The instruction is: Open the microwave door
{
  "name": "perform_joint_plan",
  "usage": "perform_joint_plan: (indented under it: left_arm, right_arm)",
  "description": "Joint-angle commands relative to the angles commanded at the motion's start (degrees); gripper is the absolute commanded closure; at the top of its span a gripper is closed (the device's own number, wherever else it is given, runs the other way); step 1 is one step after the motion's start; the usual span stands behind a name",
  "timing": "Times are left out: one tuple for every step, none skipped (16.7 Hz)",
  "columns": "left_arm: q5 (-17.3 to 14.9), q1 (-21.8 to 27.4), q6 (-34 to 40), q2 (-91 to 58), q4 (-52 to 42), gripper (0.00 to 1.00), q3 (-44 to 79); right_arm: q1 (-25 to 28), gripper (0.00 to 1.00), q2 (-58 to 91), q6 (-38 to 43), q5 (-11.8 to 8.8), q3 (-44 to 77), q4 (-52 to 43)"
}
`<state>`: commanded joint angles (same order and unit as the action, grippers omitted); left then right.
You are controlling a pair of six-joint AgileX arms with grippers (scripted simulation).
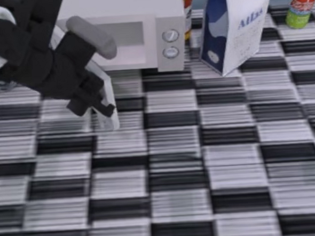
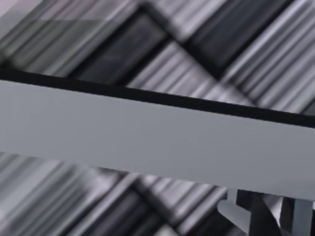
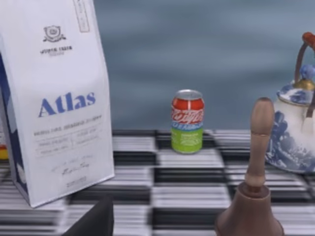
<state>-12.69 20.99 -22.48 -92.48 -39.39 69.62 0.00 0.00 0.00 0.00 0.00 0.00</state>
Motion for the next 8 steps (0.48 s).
perform_joint_plan:
  left_arm:
    - [-0.70, -0.68, -1.58, 0.07, -0.58, 1.00, -0.33]
    - [-1.43, -1.38, -3.26, 0.15, -1.19, 1.00, -0.72]
    - [-2.18, -2.09, -4.88, 0.34, -1.71, 1.00, -1.04]
    - [-2.87, -2.74, -6.27, 0.67, -2.01, 1.00, -1.20]
    - [-3.41, -3.21, -7.28, 1.05, -2.10, 1.00, -1.19]
    - [-3.70, -3.42, -7.80, 1.32, -2.07, 1.00, -1.12]
    - [-3.73, -3.44, -7.85, 1.35, -2.07, 1.00, -1.10]
    - [-3.73, -3.44, -7.85, 1.35, -2.07, 1.00, -1.10]
  right_arm:
    - [0.00, 0.00, 0.00, 0.00, 0.00, 0.00, 0.00]
    - [0.00, 0.00, 0.00, 0.00, 0.00, 0.00, 0.00]
    - [0.00, 0.00, 0.00, 0.00, 0.00, 0.00, 0.00]
    - [0.00, 0.00, 0.00, 0.00, 0.00, 0.00, 0.00]
    - [0.00, 0.00, 0.00, 0.00, 0.00, 0.00, 0.00]
    - [0.00, 0.00, 0.00, 0.00, 0.00, 0.00, 0.00]
    - [0.00, 0.00, 0.00, 0.00, 0.00, 0.00, 0.00]
    - [0.00, 0.00, 0.00, 0.00, 0.00, 0.00, 0.00]
